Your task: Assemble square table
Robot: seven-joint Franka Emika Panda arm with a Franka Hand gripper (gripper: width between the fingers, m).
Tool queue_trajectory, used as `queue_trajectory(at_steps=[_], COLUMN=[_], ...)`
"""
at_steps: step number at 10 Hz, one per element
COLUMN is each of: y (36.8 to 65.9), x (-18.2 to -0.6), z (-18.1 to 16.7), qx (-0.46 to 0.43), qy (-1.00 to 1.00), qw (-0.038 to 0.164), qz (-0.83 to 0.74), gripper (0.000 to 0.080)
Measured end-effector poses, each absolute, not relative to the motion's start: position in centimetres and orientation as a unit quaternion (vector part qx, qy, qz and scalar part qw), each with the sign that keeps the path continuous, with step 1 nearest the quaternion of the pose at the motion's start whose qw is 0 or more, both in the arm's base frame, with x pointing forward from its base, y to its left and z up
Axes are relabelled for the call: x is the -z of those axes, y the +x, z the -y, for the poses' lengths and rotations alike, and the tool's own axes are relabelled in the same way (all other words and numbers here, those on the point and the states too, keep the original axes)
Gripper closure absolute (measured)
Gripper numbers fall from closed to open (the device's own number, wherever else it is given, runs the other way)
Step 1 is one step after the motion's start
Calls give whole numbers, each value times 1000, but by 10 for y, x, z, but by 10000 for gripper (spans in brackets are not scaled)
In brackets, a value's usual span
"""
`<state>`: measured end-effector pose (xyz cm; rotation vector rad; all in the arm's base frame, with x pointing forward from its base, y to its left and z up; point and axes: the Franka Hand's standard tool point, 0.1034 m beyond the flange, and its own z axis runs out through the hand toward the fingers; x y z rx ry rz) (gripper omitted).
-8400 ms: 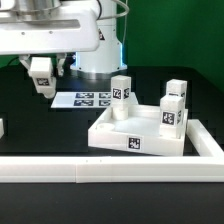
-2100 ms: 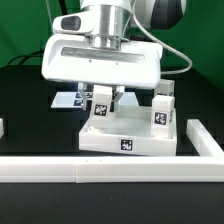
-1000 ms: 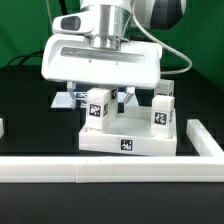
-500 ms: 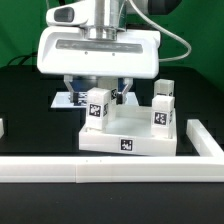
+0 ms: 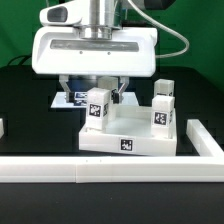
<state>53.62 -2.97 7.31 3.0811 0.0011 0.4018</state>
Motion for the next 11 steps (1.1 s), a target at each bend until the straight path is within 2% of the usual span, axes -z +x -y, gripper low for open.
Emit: queue_trajectory(at_steps=[1,2,4,6,11], y=[533,538,542,559,551], x=[-69,-73,-75,-78,-74], z=[23,15,10,17,17], qx=[-86,-54,5,22,9], qy=[996,998,1000,999,1000], qw=[-4,-16,-26,-26,-18], qz=[19,25,14,2,-19], gripper=[150,150,150,150,150])
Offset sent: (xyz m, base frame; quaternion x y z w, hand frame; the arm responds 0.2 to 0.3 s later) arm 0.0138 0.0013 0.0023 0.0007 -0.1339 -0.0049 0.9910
